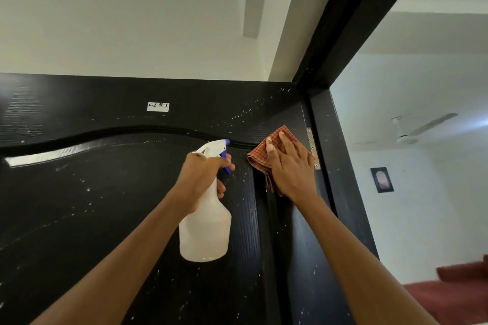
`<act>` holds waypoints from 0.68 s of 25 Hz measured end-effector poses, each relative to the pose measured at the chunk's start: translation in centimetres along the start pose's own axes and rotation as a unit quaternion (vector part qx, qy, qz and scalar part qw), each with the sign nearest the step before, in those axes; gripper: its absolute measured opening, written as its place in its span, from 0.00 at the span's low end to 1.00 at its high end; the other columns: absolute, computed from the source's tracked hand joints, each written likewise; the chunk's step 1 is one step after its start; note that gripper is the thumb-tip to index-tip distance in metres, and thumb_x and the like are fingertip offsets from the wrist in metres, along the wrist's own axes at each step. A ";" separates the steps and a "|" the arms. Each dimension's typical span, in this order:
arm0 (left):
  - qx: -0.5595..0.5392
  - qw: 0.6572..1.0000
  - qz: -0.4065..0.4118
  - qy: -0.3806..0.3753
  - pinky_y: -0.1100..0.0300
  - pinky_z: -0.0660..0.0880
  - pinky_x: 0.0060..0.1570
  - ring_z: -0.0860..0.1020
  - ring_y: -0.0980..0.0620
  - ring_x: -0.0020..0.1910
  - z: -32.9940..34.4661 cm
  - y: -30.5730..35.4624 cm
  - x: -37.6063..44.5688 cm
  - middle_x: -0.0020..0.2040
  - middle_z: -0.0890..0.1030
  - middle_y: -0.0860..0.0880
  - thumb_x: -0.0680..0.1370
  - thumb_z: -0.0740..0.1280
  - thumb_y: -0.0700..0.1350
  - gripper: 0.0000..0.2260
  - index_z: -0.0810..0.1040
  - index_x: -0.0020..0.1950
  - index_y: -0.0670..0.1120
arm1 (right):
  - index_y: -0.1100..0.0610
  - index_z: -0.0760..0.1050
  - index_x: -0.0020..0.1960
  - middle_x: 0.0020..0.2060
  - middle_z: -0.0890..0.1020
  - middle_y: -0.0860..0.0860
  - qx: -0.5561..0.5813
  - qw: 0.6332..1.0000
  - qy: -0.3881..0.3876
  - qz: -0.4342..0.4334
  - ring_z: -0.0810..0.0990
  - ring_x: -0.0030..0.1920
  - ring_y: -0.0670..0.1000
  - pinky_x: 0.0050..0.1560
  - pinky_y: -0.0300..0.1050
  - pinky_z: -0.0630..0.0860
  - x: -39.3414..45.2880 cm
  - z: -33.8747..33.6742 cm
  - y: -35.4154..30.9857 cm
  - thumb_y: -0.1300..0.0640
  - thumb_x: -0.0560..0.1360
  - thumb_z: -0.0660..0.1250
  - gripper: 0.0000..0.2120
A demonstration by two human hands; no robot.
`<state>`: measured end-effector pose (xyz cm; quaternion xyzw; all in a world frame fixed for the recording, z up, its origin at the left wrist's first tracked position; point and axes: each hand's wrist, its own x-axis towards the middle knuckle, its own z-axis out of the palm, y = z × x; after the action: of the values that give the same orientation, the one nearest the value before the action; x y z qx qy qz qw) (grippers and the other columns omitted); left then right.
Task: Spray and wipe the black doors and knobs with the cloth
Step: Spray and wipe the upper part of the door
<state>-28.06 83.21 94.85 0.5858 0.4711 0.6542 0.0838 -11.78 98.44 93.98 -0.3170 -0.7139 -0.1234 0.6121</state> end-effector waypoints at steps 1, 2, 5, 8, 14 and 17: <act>0.005 1.000 0.002 0.000 0.57 0.78 0.30 0.75 0.51 0.28 0.2 -0.1 0.5 0.52 0.84 0.45 0.80 0.68 0.44 0.10 0.78 0.61 0.46 | 0.42 0.59 0.82 0.84 0.54 0.48 -0.007 1.000 0.005 0.001 0.49 0.82 0.58 0.80 0.61 0.43 0.4 -0.2 0.1 0.37 0.85 0.47 0.27; 0.010 1.000 0.006 0.000 0.57 0.77 0.30 0.75 0.51 0.28 0.3 -0.1 0.9 0.51 0.84 0.45 0.80 0.68 0.44 0.11 0.78 0.61 0.45 | 0.42 0.60 0.82 0.83 0.54 0.48 -0.028 1.000 0.000 -0.002 0.49 0.82 0.59 0.80 0.62 0.45 0.6 -0.2 0.1 0.38 0.85 0.52 0.26; 0.034 0.999 0.008 0.012 0.57 0.77 0.29 0.76 0.50 0.28 0.5 -0.1 1.8 0.51 0.84 0.43 0.79 0.68 0.44 0.12 0.78 0.62 0.44 | 0.43 0.52 0.84 0.84 0.49 0.51 -0.069 0.997 -0.014 -0.017 0.45 0.82 0.60 0.80 0.63 0.44 0.6 0.8 0.4 0.36 0.84 0.54 0.31; 0.045 0.999 0.001 0.024 0.57 0.77 0.30 0.76 0.49 0.29 0.4 0.3 2.1 0.52 0.83 0.40 0.78 0.69 0.43 0.11 0.79 0.60 0.43 | 0.49 0.35 0.83 0.83 0.37 0.53 -0.103 0.994 -0.008 -0.046 0.37 0.83 0.58 0.81 0.58 0.35 -0.2 2.8 0.6 0.31 0.80 0.35 0.37; -0.009 1.000 -0.004 -0.015 0.57 0.78 0.30 0.76 0.51 0.27 -0.3 2.0 3.3 0.49 0.86 0.43 0.79 0.67 0.44 0.09 0.80 0.57 0.42 | 0.52 0.37 0.84 0.84 0.40 0.53 -0.083 0.994 0.068 -0.007 0.34 0.81 0.54 0.75 0.52 0.27 0.3 4.3 -0.5 0.28 0.77 0.32 0.43; -0.013 1.000 0.027 -0.010 0.57 0.77 0.29 0.76 0.51 0.25 -0.3 3.1 4.0 0.45 0.86 0.42 0.80 0.67 0.47 0.10 0.80 0.54 0.41 | 0.52 0.41 0.85 0.84 0.44 0.53 -0.076 0.993 0.087 -0.014 0.39 0.83 0.56 0.77 0.53 0.30 0.3 4.5 -0.4 0.27 0.78 0.34 0.43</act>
<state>-28.12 84.03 99.90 0.6034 0.4461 0.6563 0.0787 -15.63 100.79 93.30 -0.3409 -0.6506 -0.2128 0.6444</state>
